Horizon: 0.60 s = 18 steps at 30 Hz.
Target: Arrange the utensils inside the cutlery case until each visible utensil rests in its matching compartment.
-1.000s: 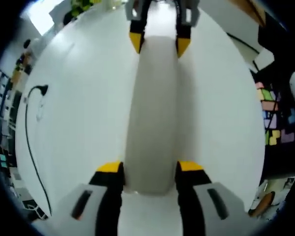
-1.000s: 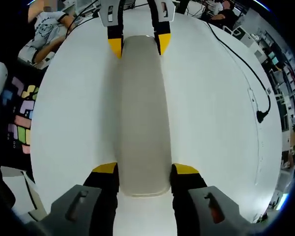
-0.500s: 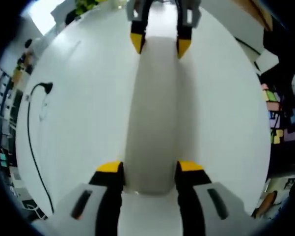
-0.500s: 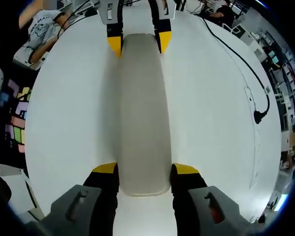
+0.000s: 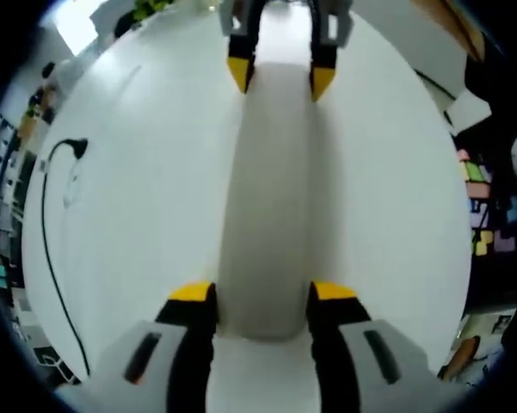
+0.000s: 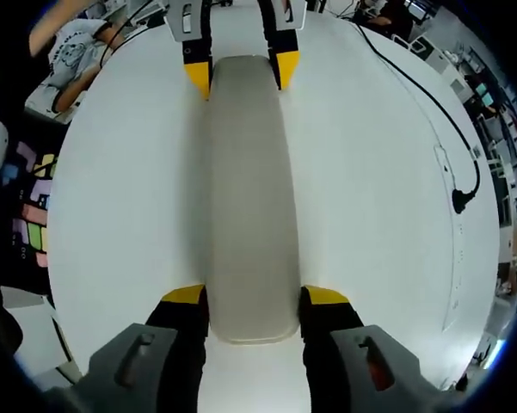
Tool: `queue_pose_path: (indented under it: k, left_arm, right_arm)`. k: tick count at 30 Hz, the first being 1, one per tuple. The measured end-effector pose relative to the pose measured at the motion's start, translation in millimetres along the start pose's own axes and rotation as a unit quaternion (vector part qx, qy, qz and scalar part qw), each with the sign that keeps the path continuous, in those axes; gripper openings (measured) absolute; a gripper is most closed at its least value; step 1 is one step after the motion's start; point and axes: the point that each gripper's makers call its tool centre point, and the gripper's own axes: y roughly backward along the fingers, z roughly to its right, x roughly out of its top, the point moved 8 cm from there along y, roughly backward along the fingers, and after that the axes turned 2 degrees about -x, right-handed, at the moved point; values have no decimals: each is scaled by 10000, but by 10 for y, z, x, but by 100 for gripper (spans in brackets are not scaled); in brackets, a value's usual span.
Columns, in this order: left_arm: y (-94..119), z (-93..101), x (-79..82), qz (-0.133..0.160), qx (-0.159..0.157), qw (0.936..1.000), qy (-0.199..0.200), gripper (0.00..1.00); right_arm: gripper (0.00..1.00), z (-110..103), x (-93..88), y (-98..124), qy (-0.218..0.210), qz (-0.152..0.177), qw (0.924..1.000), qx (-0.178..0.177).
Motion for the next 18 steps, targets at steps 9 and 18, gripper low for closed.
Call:
queue_pose_path:
  k: [9,18]
  left_arm:
    - [-1,0,14,-64,-31,9999,93,45]
    - [-10,3,22,-148,-84,9996,231,46]
  right_arm:
    - [45,12,32,-5,-118,-212,9997,18]
    - [49,-8,40,6,-209,-408,9988,-190]
